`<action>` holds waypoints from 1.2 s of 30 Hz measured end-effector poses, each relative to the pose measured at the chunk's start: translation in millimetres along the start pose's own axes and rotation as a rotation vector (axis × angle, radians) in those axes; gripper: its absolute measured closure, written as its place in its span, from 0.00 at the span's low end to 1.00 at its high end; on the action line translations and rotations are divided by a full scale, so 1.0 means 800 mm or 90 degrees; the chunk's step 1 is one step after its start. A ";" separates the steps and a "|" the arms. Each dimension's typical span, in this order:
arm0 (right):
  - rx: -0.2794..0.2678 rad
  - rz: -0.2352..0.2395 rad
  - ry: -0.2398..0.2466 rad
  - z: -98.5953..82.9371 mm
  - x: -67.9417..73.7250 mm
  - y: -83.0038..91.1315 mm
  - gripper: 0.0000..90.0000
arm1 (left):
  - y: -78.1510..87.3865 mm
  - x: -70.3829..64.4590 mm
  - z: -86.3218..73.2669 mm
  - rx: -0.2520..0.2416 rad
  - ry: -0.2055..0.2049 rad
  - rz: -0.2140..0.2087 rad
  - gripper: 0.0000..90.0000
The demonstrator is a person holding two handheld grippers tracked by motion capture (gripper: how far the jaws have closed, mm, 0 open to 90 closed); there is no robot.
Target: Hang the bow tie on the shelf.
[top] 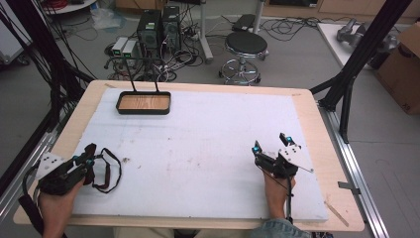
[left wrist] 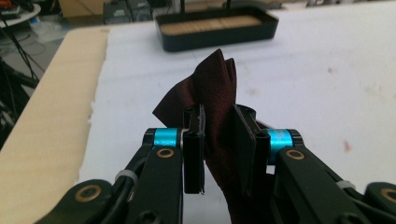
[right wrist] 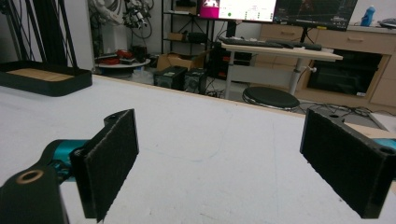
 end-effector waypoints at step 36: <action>0.029 0.003 0.040 -0.004 0.011 -0.008 0.12 | -0.129 0.070 0.178 -0.174 0.091 -0.090 0.83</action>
Point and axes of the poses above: each handheld gripper's, and its own axes: y roughly backward along the jaws, z roughly out of its top, x roughly to its left, the point moved 5 cm from there along -y, roughly forward along the jaws
